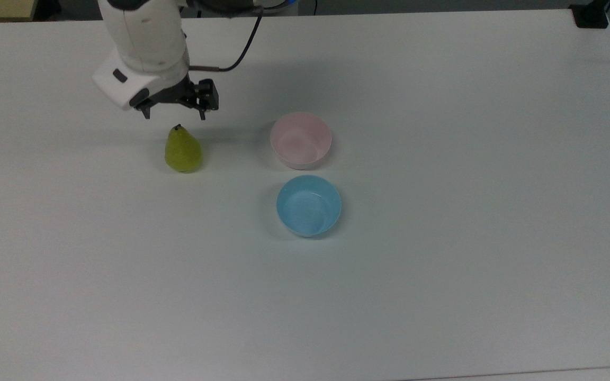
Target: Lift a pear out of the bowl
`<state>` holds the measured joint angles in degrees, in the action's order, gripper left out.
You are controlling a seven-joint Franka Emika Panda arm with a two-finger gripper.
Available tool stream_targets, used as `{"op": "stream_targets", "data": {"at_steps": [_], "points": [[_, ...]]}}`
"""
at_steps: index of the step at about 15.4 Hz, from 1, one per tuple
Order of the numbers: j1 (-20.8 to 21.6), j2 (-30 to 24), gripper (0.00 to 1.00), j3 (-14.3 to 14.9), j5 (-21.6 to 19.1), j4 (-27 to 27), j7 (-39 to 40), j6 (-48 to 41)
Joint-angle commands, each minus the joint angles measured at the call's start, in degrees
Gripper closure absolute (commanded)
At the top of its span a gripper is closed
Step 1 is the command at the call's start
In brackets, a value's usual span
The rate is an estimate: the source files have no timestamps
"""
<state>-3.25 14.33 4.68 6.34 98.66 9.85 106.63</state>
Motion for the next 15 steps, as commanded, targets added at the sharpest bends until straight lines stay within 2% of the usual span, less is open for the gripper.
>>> {"op": "stream_targets", "data": {"at_steps": [1, 4, 6, 9, 15], "points": [[4.28, -7.11, 0.0, -0.2, 0.17, 1.1, -7.62, -5.01], [5.36, -8.79, 0.0, -0.29, -0.1, -2.06, -10.29, -8.54], [7.03, -12.12, 0.0, -0.38, -2.45, -2.25, -10.47, -8.89], [7.03, -15.29, 0.0, -0.38, -3.17, -2.25, -12.58, -11.61], [7.03, -17.23, 0.0, -0.2, -3.17, -2.25, -12.58, -13.38]]}}
